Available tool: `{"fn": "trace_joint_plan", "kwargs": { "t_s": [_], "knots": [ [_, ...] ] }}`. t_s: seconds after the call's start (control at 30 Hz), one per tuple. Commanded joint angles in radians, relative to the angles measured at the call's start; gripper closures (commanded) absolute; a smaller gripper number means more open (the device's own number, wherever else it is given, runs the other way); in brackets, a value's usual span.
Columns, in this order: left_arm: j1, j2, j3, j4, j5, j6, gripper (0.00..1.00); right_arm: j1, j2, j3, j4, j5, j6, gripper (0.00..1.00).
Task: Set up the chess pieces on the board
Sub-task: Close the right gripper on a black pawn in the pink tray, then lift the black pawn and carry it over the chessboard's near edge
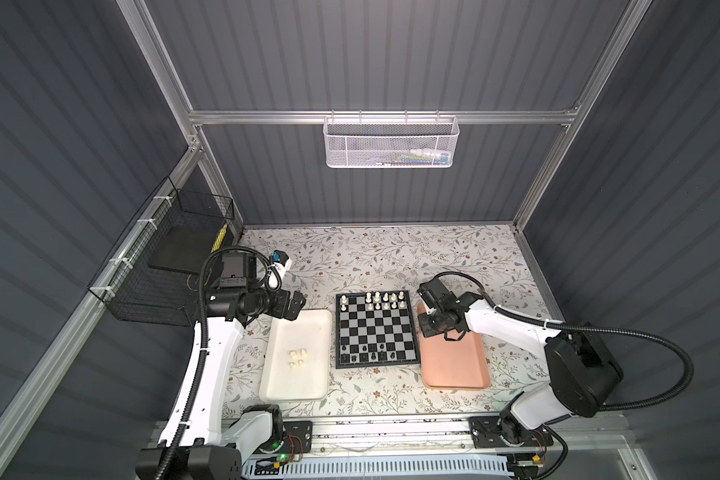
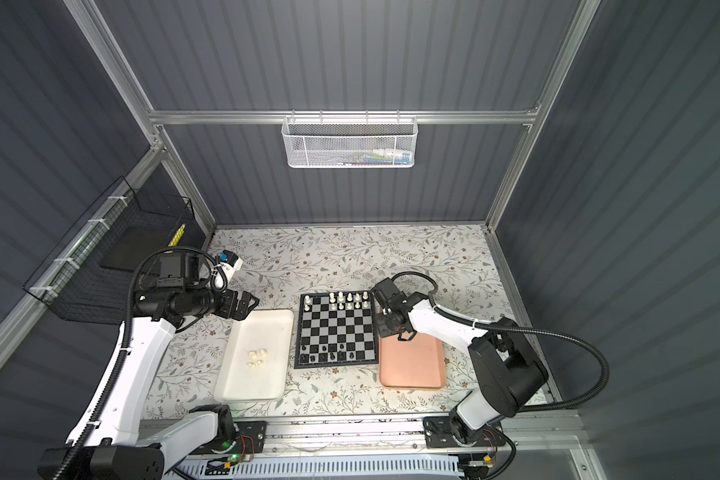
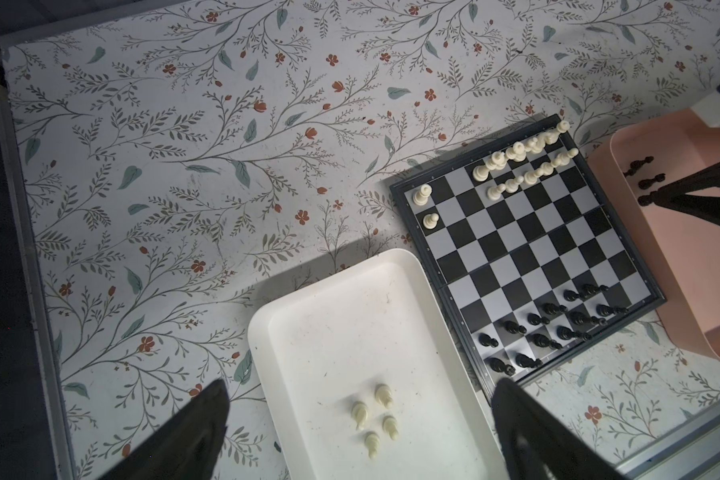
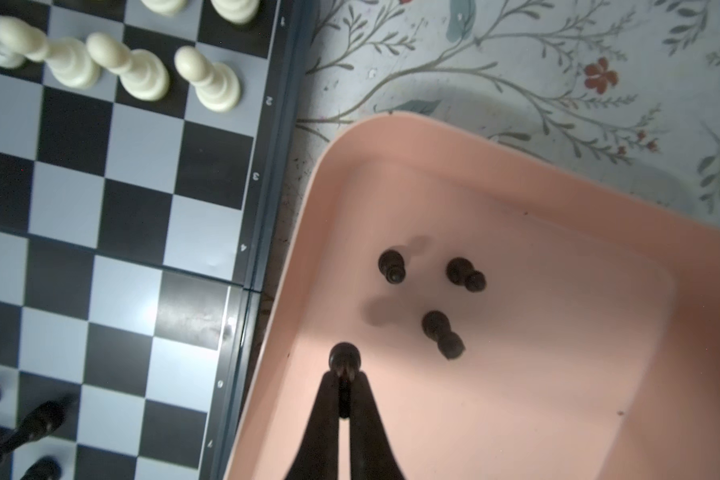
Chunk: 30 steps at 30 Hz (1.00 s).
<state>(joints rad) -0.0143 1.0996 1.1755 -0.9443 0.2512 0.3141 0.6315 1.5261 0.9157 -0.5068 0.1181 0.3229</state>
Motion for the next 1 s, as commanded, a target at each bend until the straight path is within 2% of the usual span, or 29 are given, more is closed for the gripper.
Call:
{"fn": "trace_joint_plan", "kwargs": {
  "t_s": [0.0, 0.5, 0.97],
  "knots": [
    [-0.007, -0.006, 0.016, -0.033, -0.008, 0.035, 0.01, 0.006, -0.035, -0.024, -0.058, -0.016, 0.020, 0.95],
    [-0.007, 0.000, 0.027, -0.027, -0.003, 0.037, 0.00, 0.032, -0.258, -0.052, -0.190, -0.044, 0.055, 0.95],
    [-0.007, -0.001, 0.046, -0.031, 0.015, 0.006, 0.01, 0.213, -0.269, 0.006, -0.228, -0.038, 0.134, 0.95]
  ]
}}
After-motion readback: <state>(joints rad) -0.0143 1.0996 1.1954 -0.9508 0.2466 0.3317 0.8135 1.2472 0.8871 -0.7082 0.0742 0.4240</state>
